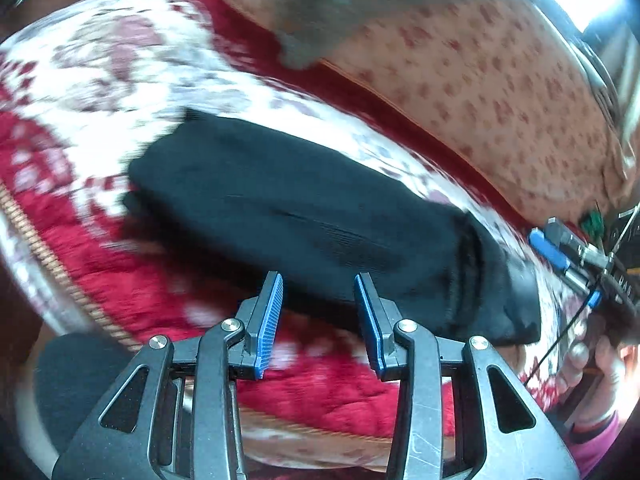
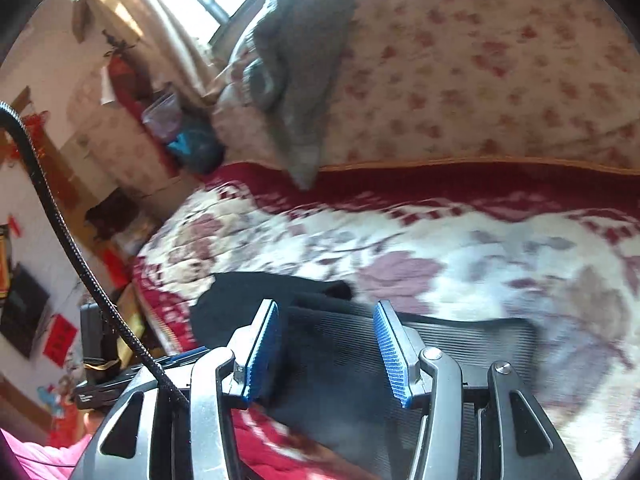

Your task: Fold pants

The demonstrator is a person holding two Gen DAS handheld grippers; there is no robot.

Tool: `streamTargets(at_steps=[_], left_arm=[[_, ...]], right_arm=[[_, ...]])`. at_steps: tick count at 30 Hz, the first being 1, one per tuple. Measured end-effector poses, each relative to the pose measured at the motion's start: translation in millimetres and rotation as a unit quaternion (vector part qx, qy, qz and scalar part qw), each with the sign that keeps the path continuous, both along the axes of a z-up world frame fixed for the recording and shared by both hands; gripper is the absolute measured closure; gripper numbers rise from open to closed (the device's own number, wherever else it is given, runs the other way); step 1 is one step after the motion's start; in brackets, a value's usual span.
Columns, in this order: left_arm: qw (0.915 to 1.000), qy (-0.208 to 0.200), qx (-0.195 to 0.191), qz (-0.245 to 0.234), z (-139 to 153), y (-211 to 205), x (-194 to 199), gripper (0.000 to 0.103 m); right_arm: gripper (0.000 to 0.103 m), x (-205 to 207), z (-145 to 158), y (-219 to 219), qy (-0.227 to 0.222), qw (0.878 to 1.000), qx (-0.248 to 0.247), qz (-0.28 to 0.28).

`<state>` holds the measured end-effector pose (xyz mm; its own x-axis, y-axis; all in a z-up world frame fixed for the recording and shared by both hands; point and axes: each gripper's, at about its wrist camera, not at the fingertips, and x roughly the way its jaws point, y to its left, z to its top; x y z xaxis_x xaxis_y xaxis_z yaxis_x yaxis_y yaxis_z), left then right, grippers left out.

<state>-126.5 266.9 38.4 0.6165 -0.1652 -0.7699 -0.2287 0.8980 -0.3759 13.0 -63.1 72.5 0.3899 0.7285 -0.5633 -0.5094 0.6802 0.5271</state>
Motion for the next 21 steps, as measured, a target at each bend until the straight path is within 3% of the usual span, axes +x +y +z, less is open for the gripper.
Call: streamTargets(at_steps=[6, 13, 17, 21], left_arm=[[0.9964, 0.012, -0.049, 0.069, -11, 49, -18, 0.064], [0.9885, 0.015, -0.1, 0.113, -20, 70, -18, 0.064], [0.9856, 0.005, -0.117, 0.122, -23, 76, -13, 0.053], [0.9844, 0.002, -0.115, 0.133, -23, 81, -8, 0.053]], right_arm=[[0.052, 7, -13, 69, 0.021, 0.997, -0.006, 0.07], [0.051, 14, -24, 149, 0.028, 0.989, -0.036, 0.14], [0.051, 21, -28, 191, 0.029, 0.984, -0.052, 0.169], [0.051, 31, -34, 230, 0.035, 0.978, -0.068, 0.193]])
